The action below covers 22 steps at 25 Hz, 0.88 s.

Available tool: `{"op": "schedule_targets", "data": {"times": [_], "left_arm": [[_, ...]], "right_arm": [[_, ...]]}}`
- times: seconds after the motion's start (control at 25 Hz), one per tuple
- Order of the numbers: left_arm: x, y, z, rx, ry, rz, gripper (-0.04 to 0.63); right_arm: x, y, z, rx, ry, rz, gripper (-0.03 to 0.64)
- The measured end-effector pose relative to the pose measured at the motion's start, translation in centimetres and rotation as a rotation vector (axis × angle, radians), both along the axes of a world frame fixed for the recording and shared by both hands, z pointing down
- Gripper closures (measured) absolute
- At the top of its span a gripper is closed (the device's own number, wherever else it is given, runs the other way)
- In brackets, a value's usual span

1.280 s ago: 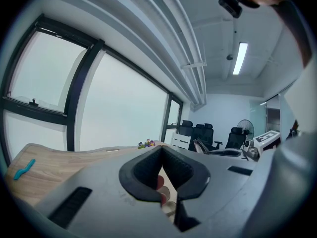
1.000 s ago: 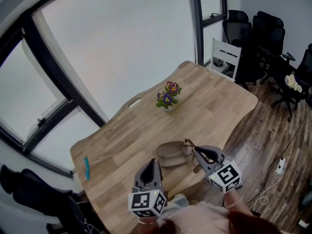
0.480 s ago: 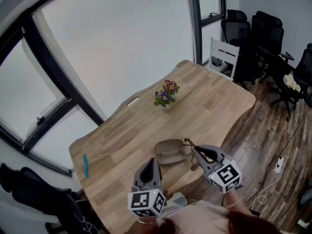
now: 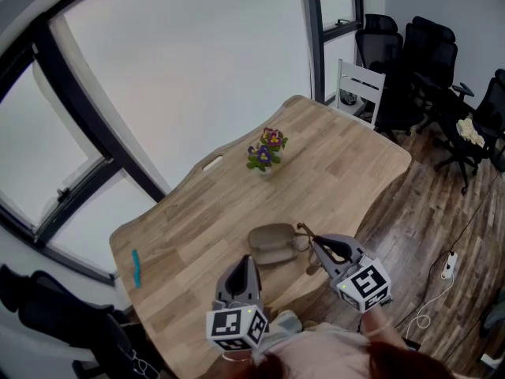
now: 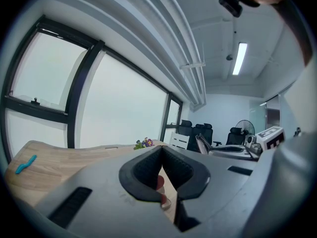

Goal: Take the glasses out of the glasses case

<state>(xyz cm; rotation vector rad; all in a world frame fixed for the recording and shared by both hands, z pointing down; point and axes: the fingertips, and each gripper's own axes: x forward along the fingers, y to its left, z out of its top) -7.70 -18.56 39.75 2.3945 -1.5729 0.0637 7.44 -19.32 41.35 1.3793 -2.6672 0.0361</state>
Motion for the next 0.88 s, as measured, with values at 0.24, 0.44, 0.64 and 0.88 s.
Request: {"op": "schedule_targets", "data": {"times": [0.24, 0.44, 0.64, 0.88], "left_arm": [[0.2, -0.3, 0.2, -0.005, -0.003, 0.007, 0.594], [0.3, -0.6, 0.2, -0.005, -0.003, 0.019, 0.594], [0.3, -1.0, 0.3, -0.009, -0.005, 0.028, 0.594], [0.2, -1.5, 0.6, -0.016, -0.007, 0.034, 0.594]], "right_arm": [[0.2, 0.0, 0.2, -0.003, 0.011, 0.005, 0.603], [0.4, -0.2, 0.2, -0.004, 0.010, 0.016, 0.603], [0.2, -0.5, 0.3, -0.013, 0.010, 0.018, 0.603], [-0.2, -1.1, 0.8, -0.027, 0.006, 0.014, 0.603]]}}
